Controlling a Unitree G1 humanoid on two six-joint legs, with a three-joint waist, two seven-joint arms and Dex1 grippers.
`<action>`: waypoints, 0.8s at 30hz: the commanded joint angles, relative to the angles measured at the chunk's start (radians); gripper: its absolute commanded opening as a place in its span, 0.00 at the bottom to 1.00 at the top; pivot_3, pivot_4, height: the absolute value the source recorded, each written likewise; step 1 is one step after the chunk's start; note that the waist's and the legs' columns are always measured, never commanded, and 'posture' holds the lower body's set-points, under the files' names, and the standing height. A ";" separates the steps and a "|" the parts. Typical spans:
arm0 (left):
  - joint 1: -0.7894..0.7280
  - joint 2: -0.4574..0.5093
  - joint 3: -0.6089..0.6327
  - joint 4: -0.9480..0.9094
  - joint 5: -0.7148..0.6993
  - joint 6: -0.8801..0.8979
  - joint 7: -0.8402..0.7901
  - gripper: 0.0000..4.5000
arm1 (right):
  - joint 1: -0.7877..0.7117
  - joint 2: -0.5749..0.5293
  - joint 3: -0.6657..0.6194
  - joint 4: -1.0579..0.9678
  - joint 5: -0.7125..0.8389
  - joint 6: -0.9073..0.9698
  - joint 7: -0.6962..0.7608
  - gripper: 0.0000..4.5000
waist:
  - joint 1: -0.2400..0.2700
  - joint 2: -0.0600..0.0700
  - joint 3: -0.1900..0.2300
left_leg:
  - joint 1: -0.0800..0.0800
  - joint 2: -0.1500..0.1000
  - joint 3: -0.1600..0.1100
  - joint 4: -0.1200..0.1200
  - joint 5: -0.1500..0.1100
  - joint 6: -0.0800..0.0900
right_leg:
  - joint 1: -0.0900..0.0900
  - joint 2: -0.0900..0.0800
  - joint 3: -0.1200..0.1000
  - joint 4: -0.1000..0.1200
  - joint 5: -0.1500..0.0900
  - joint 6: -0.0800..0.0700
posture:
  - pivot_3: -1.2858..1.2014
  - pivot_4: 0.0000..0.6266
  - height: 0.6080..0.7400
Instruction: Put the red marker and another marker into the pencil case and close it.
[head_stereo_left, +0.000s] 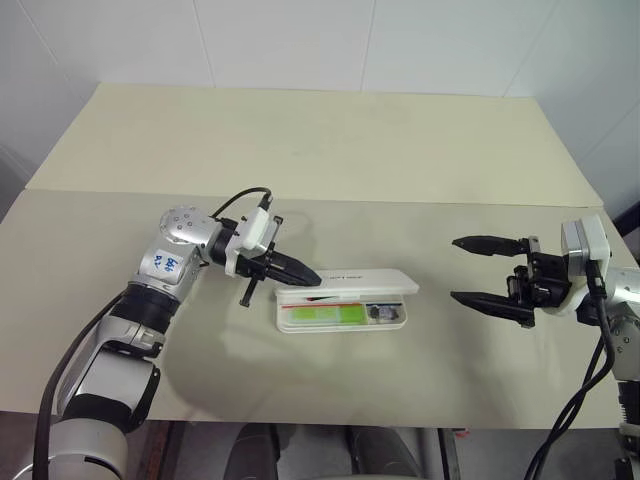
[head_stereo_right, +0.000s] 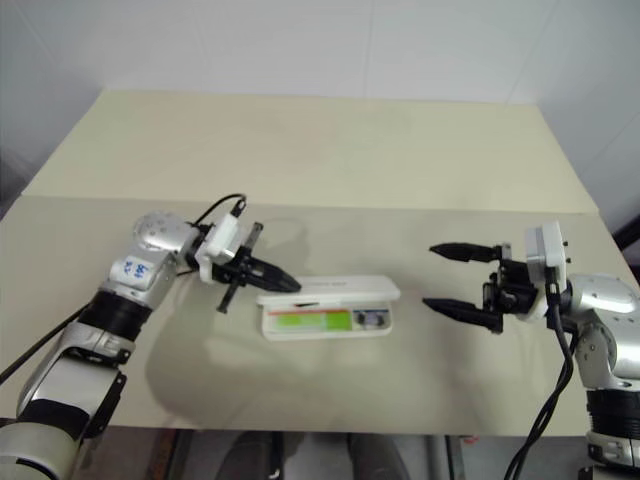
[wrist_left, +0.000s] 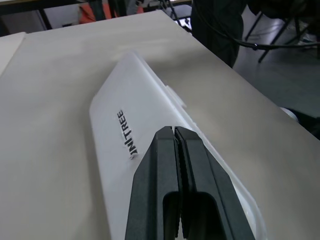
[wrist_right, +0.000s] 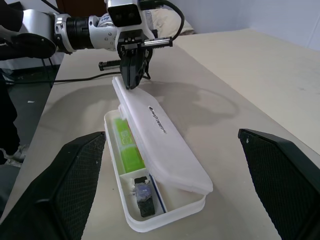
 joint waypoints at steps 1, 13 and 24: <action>-0.003 0.015 -0.027 -0.002 0.067 -0.089 -0.112 0.01 | -0.018 -0.005 -0.011 0.008 0.008 -0.003 0.016 1.00 | 0.000 0.000 0.000 | 0.000 0.000 0.000 0.000 0.000 0.000 | 0.000 0.000 0.000 0.000 0.000 0.000 | 0.52 0.24 1.00; -0.048 -0.024 -0.103 0.174 0.272 -0.425 -0.111 0.01 | -0.008 0.023 0.000 0.007 -0.016 -0.019 -0.012 1.00 | -0.002 0.000 0.000 | 0.000 0.000 0.000 0.000 0.000 0.000 | 0.000 0.000 0.001 0.000 0.000 0.000 | 0.52 0.24 1.00; -0.121 -0.093 -0.177 0.332 0.339 -0.659 -0.104 0.01 | -0.019 0.052 0.014 0.016 -0.042 -0.029 -0.027 1.00 | 0.001 0.001 0.000 | 0.004 -0.001 0.000 0.001 0.001 0.001 | 0.006 0.000 0.002 -0.001 0.000 0.000 | 0.52 0.24 1.00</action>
